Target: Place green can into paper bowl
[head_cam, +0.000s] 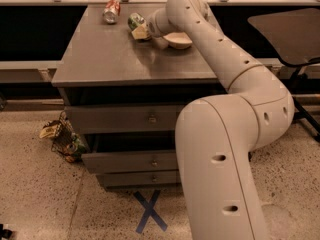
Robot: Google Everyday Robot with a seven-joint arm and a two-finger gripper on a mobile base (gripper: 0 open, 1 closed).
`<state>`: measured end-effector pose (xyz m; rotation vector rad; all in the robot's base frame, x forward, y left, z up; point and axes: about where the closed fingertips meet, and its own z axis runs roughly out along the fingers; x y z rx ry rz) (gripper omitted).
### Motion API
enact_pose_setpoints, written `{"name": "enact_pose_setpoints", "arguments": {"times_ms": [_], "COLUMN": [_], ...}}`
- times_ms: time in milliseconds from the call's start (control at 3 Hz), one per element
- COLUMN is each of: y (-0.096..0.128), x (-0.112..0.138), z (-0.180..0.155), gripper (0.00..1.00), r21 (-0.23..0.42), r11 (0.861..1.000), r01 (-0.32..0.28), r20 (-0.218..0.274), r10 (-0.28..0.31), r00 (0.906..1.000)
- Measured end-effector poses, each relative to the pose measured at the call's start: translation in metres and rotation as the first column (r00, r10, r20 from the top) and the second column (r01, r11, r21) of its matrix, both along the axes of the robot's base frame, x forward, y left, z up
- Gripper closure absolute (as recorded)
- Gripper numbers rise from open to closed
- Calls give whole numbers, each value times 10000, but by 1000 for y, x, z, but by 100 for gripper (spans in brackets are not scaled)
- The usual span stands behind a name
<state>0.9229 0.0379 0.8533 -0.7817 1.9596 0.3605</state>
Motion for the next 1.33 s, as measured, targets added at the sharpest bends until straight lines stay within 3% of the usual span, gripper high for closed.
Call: {"name": "enact_pose_setpoints", "arguments": {"times_ms": [667,1000,1333], "y": [1,-11,-48], "x": [0,-7,-19], "z": [21,54,77], "gripper": [93,100,100], "r21": [42,147,100], "r11": [10000,9999,9989], "r01": [-82,-30,460], "r20": [358,785,932], "r10": [81,18,-468], "r00": [9993,9969,9945]}}
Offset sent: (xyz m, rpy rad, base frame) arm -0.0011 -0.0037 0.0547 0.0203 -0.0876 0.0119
